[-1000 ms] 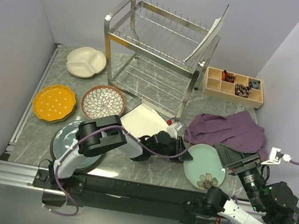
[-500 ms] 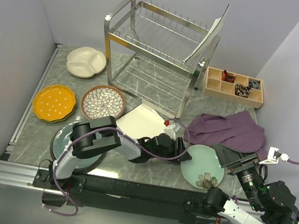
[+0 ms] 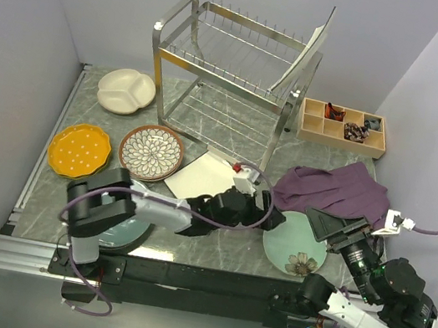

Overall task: Unload the plates from the dish rack
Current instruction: Place the plate at the center of the board, then unload the plate from the dish rack.

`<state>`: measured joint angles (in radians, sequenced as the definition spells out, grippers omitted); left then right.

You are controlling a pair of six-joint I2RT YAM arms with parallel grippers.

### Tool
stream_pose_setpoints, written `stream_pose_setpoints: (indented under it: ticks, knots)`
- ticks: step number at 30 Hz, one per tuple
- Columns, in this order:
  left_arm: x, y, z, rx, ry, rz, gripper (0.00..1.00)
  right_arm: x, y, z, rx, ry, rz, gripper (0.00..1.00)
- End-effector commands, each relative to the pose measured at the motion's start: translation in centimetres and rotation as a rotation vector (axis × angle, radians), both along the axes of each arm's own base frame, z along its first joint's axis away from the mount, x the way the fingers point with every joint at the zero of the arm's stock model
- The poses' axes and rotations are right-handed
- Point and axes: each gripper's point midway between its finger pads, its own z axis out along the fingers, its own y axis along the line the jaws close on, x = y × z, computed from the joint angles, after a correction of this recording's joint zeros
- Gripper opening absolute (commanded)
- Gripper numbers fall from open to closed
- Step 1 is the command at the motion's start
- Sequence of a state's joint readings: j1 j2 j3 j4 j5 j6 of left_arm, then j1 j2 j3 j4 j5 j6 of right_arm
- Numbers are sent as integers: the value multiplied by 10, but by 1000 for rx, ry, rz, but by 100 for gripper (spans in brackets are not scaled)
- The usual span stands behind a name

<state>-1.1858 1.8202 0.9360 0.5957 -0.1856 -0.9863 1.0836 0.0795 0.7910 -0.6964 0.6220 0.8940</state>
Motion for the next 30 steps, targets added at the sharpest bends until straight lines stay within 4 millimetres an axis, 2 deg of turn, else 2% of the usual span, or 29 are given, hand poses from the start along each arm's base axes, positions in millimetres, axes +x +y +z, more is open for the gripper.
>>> stream_pose_setpoints:
  ticks: [1, 2, 4, 5, 6, 7, 8, 9, 10, 12, 13, 14, 15, 17, 18, 19, 20, 21, 23, 24, 26, 27, 28, 29, 30]
  knots:
    - [1, 29, 26, 48, -104, 68, 99, 4, -2, 10, -25, -22, -23, 100]
    - [1, 40, 37, 75, -134, 79, 99, 5, -2, 11, -40, -22, -29, 100]
    - [2, 57, 45, 122, -172, 121, 99, 9, -5, 11, -78, -29, -53, 100]
    - [0, 67, 67, 109, -221, 124, 99, 11, -5, 12, -97, -28, -65, 100]
    - [-4, 77, 67, 130, -232, 121, 99, 13, -5, 13, -115, -26, -75, 100]
    - [2, 91, 74, 135, -242, 181, 99, 14, -6, 14, -124, -23, -85, 100]
    - [3, 106, 100, 74, -237, 233, 97, 16, -4, 17, -133, -21, -86, 100]
    - [6, 119, 104, 94, -243, 270, 97, 16, -3, 18, -139, -21, -83, 100]
    - [9, 128, 116, 95, -273, 296, 97, 16, 0, 20, -140, -23, -76, 100]
    - [9, 144, 160, 83, -380, 302, 97, 17, 5, 22, -139, -32, -62, 100]
    - [9, 150, 168, 111, -408, 302, 97, 17, 8, 21, -140, -35, -51, 100]
    - [6, 152, 184, 140, -490, 257, 97, 18, 12, 18, -141, -36, -47, 100]
    - [5, 151, 212, 118, -536, 240, 97, 18, 13, 17, -142, -39, -45, 100]
    - [4, 147, 227, 187, -619, 184, 99, 19, 19, 12, -147, -43, -31, 100]
    - [6, 147, 261, 159, -653, 200, 94, 19, 20, 11, -152, -49, -25, 100]
    - [9, 147, 273, 178, -677, 211, 91, 19, 23, 11, -150, -51, -18, 100]
    - [21, 148, 268, 284, -704, 239, 89, 19, 26, 6, -158, -49, -4, 100]
    - [26, 152, 301, 263, -736, 284, 86, 18, 30, 7, -153, -57, 10, 100]
    - [42, 152, 313, 353, -797, 329, 80, 18, 37, 3, -163, -68, 35, 100]
    - [52, 159, 342, 329, -817, 380, 72, 16, 42, 0, -165, -71, 63, 100]
    - [68, 153, 357, 322, -846, 376, 63, 15, 49, -4, -172, -83, 90, 100]
    - [75, 157, 383, 271, -877, 383, 61, 13, 53, -5, -175, -89, 113, 100]
    - [80, 155, 392, 256, -895, 379, 62, 12, 55, -6, -178, -92, 122, 100]
    - [91, 144, 388, 276, -901, 365, 64, 13, 57, -10, -189, -89, 126, 100]
    - [98, 146, 407, 249, -916, 382, 68, 12, 59, -12, -188, -89, 134, 100]
